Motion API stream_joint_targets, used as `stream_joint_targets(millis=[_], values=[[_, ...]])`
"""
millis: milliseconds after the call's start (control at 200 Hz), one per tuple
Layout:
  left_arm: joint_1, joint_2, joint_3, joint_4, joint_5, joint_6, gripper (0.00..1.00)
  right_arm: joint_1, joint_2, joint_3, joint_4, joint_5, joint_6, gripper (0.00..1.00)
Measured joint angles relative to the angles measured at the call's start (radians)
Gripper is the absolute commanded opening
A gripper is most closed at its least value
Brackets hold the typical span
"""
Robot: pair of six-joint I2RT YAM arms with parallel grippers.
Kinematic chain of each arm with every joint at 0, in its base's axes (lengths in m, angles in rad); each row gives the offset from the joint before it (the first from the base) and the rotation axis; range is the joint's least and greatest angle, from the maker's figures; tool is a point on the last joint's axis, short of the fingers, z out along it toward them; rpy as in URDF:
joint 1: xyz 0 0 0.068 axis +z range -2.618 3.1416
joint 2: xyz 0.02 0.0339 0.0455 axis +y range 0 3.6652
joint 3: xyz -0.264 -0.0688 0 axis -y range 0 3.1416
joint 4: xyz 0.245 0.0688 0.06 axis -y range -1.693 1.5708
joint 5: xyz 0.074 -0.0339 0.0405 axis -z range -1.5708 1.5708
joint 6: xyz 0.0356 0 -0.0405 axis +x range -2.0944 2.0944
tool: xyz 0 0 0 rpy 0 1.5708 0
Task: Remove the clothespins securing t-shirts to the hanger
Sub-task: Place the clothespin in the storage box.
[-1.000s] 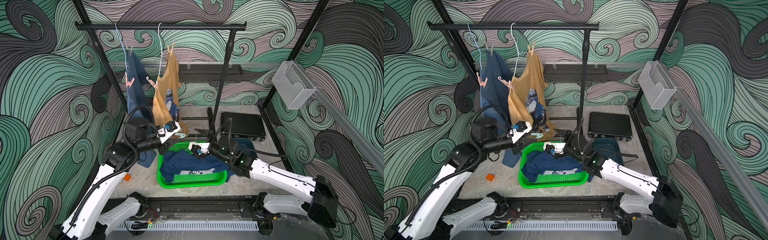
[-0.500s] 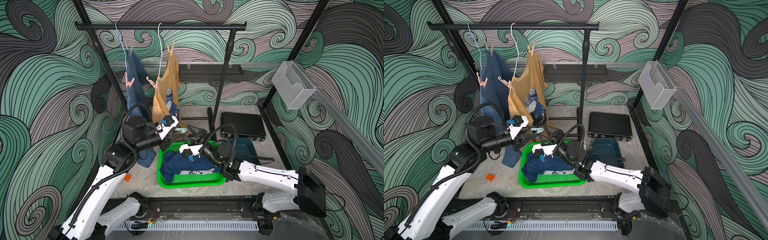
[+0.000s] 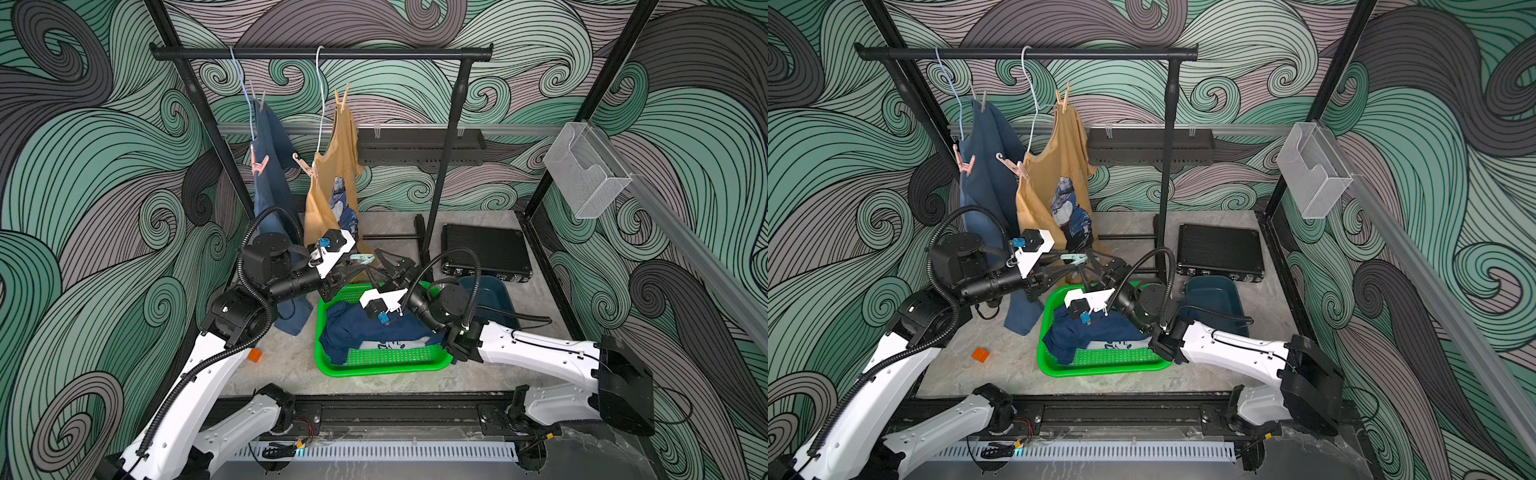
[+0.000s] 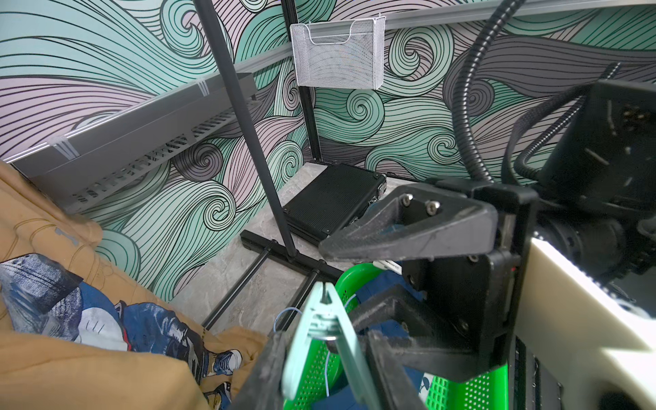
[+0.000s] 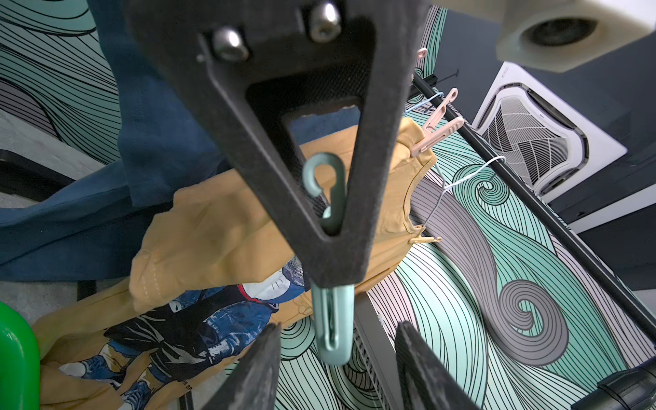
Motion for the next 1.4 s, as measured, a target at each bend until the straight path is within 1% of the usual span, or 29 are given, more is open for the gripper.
stream_joint_targets(millis=[140,215,405,505,585,615,655,695,761,861,981,1101,1201,1301,1401], values=[[0.000,-0.001,-0.002,0.000,0.008,-0.004,0.36,0.000,0.018,0.003,0.000,-0.004,-0.005,0.46],[0.000,-0.001,-0.002,0.000,0.010,-0.006,0.36,0.000,0.029,0.004,-0.001,-0.010,-0.007,0.43],[0.000,-0.001,-0.002,0.000,0.011,-0.010,0.35,0.000,0.037,0.019,-0.001,-0.020,-0.008,0.39],[-0.001,-0.001,-0.002,0.000,0.011,-0.010,0.36,0.000,0.038,0.025,0.000,-0.024,-0.010,0.31],[-0.001,-0.003,-0.008,0.000,0.011,-0.010,0.36,0.000,0.038,0.026,0.000,-0.025,-0.014,0.22],[-0.001,-0.003,-0.011,0.000,0.011,-0.010,0.38,0.000,0.038,0.026,0.000,-0.025,-0.018,0.19],[-0.001,-0.005,-0.017,0.000,0.011,-0.011,0.41,0.000,0.038,0.026,0.000,-0.024,-0.018,0.18],[-0.001,-0.007,-0.022,0.000,0.011,-0.014,0.46,-0.001,0.038,0.026,-0.002,-0.025,-0.019,0.16],[-0.001,-0.010,-0.024,0.001,0.011,-0.016,0.59,0.000,0.038,0.026,-0.006,-0.026,-0.022,0.13],[-0.001,-0.015,-0.024,0.004,0.010,-0.017,0.70,0.000,0.038,0.026,-0.010,-0.026,-0.027,0.11],[-0.001,-0.026,-0.024,0.008,0.006,-0.011,0.81,-0.003,0.038,0.025,-0.015,-0.025,-0.029,0.10],[-0.001,-0.032,-0.024,0.008,-0.013,-0.005,0.85,-0.015,0.028,0.016,-0.024,-0.020,-0.029,0.09],[-0.001,-0.032,-0.015,0.005,-0.042,0.000,0.85,-0.037,-0.008,-0.029,-0.034,-0.002,-0.025,0.09],[-0.001,-0.029,-0.007,0.007,-0.062,0.003,0.85,-0.077,-0.085,-0.112,-0.069,0.039,-0.002,0.09],[-0.001,-0.026,-0.007,0.008,-0.064,0.005,0.85,-0.135,-0.196,-0.198,-0.132,0.121,0.060,0.10]])
